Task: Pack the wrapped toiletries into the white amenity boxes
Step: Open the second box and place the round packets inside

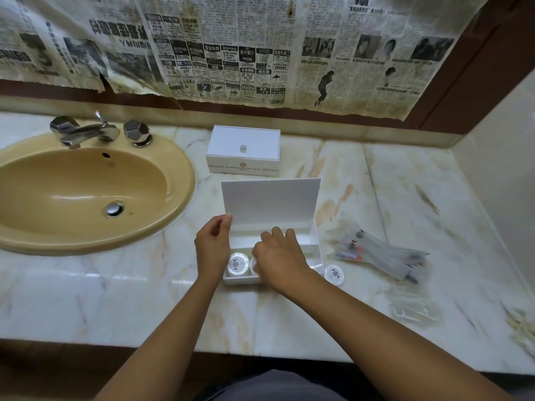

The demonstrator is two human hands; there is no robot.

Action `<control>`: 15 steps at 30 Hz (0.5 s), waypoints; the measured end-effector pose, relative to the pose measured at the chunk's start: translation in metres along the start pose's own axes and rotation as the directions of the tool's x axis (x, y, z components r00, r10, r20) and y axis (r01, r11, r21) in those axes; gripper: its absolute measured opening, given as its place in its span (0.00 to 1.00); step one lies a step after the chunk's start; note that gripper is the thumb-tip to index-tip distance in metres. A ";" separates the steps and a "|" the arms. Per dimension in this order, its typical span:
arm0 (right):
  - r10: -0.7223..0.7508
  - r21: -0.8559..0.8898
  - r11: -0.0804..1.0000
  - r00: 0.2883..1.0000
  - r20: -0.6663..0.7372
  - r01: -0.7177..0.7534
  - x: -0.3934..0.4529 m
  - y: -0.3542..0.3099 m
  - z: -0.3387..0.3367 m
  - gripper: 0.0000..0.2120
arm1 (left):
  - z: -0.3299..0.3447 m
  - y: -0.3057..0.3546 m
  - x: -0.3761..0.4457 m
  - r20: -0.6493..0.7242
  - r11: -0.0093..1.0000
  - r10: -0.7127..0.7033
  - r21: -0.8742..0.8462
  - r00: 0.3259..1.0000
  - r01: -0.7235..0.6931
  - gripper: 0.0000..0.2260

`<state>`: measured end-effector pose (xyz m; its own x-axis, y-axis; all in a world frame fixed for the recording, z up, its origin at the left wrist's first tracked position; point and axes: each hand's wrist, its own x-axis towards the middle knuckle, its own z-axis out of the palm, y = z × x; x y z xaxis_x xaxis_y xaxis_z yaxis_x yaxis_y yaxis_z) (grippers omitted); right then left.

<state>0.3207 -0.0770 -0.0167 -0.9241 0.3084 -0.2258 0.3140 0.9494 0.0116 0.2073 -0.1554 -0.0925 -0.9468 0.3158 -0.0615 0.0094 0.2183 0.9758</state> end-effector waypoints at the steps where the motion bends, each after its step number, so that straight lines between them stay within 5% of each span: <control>1: 0.006 0.004 1.000 1.000 0.000 -0.006 0.000 0.001 0.001 0.09 | 0.000 0.000 0.000 0.000 1.000 0.003 0.003 1.000 -0.003 0.07; 15: 0.059 0.006 0.998 0.998 0.023 -0.059 0.007 0.002 0.008 0.12 | 0.001 0.004 -0.002 0.002 1.000 0.020 0.017 1.000 -0.021 0.06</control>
<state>0.3160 -0.0737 -0.0261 -0.8988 0.3619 -0.2475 0.3690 0.9293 0.0191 0.2099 -0.1547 -0.0887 -0.9457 0.3224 -0.0421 0.0341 0.2270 0.9733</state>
